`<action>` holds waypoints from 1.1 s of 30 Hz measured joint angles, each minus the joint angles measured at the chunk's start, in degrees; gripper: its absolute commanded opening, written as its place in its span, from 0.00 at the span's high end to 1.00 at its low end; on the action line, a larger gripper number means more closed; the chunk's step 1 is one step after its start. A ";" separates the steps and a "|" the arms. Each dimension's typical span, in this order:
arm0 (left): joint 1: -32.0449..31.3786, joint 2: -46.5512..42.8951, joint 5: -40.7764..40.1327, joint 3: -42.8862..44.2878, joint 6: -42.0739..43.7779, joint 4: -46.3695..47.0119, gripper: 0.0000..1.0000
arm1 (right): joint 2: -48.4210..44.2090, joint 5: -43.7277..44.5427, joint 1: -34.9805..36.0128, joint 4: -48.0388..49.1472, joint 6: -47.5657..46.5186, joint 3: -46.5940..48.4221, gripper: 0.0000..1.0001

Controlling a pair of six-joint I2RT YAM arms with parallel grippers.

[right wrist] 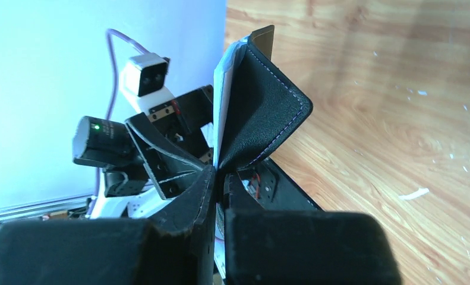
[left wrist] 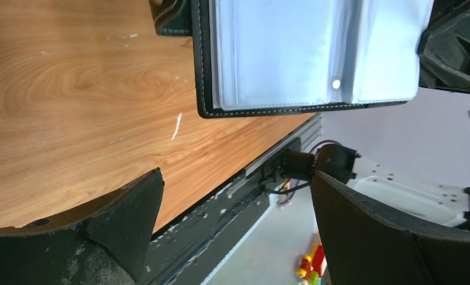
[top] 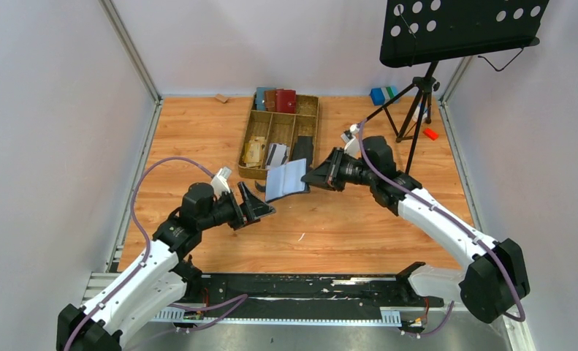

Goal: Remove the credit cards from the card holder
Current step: Remove the credit card from the card holder.

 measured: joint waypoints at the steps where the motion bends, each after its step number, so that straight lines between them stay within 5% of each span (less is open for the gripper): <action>1: 0.13 0.02 -0.02 0.39 -1.22 0.46 0.00 | -0.28 -0.44 -0.59 1.07 0.33 0.00 1.00; 10: 0.68 2.99 0.83 -0.31 -16.98 22.36 0.00 | -2.16 -6.54 -3.06 12.28 5.33 -1.36 1.00; 24: 3.39 -0.04 0.28 -3.26 -22.32 25.73 0.04 | -5.92 -9.11 -3.85 25.27 14.16 -7.43 1.00; 28: 3.96 0.31 0.35 -5.44 -25.27 31.52 0.13 | -5.86 -10.51 -3.87 25.42 15.21 -8.11 1.00; 33: 3.96 5.57 3.15 -3.06 -26.25 37.64 0.48 | -4.42 -13.40 -3.52 23.96 14.49 -6.78 0.99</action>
